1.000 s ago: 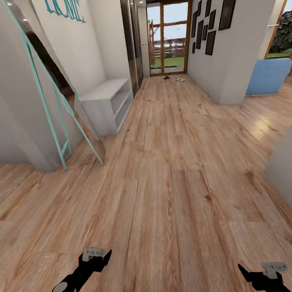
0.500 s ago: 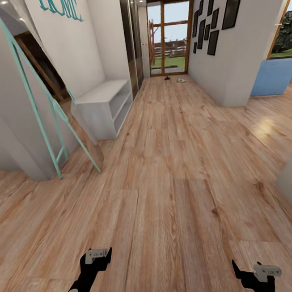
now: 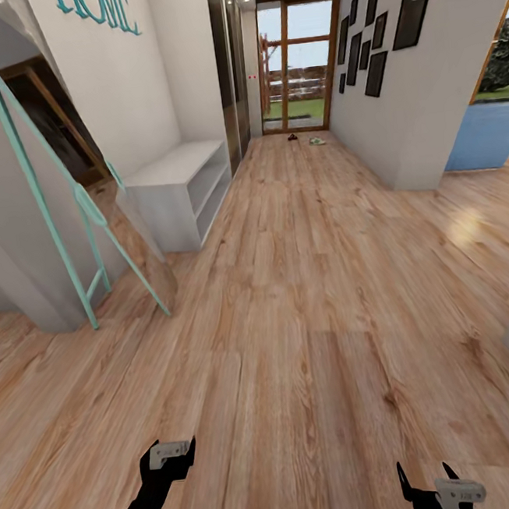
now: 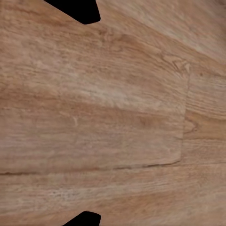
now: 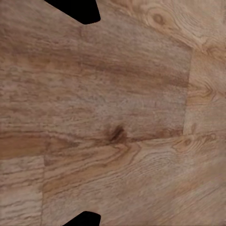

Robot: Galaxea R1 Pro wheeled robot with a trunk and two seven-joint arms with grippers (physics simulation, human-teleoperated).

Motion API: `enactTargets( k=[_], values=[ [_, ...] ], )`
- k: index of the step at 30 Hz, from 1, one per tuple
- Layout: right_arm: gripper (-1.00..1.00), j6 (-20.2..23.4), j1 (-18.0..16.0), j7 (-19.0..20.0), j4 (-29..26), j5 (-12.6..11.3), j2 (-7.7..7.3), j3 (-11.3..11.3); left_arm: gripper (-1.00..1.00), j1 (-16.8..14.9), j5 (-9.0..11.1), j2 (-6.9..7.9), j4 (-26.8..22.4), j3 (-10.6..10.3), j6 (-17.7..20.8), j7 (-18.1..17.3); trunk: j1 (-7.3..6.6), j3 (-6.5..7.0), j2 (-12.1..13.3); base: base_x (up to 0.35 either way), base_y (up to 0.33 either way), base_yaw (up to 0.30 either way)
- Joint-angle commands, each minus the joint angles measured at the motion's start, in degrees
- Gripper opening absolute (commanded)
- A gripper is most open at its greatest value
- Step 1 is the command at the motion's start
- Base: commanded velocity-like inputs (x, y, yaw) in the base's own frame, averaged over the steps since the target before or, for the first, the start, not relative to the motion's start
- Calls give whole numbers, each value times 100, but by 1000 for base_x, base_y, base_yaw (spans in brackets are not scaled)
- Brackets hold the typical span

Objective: Pick up the two gym shoes and the two sandals from the corridor floor and place them onto the hallstand (shoe rack) in the corridor, making sure they are on the rack and not on the floor. Arrange them so the two gym shoes are next to each other and the two sandals are next to each other.

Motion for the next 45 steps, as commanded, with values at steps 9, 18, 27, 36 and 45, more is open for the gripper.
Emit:
enactTargets(
  k=[9, 18, 27, 36, 45],
  values=[
    [100, -95, -5, 34, 59, 29, -8, -56, 100, -6, -41, -2, 96, 45, -91, -50, 2, -4, -1, 339, 0, 0],
    [100, -96, -5, 41, 59, 30, -22, -56, 100, -7, -65, 56, 45, 59, -96, -62, 2, -4, -1, 339, 0, 0],
    [100, -87, 4, 33, 63, 30, 98, -55, 100, 287, -99, 137, 338, 150, 50, -28, -8, 84, 4, 0, 0, 0],
    [100, -87, 12, 33, 59, 30, 120, -54, 100, 580, -98, 149, 629, 165, 3, -24, -167, 254, 288, 0, 0, 0],
    [100, -88, 13, 33, 59, 30, 127, -54, 100, 831, -96, 149, 741, 165, -28, -24, -365, 416, 649, 0, 0, 0]
  ],
)
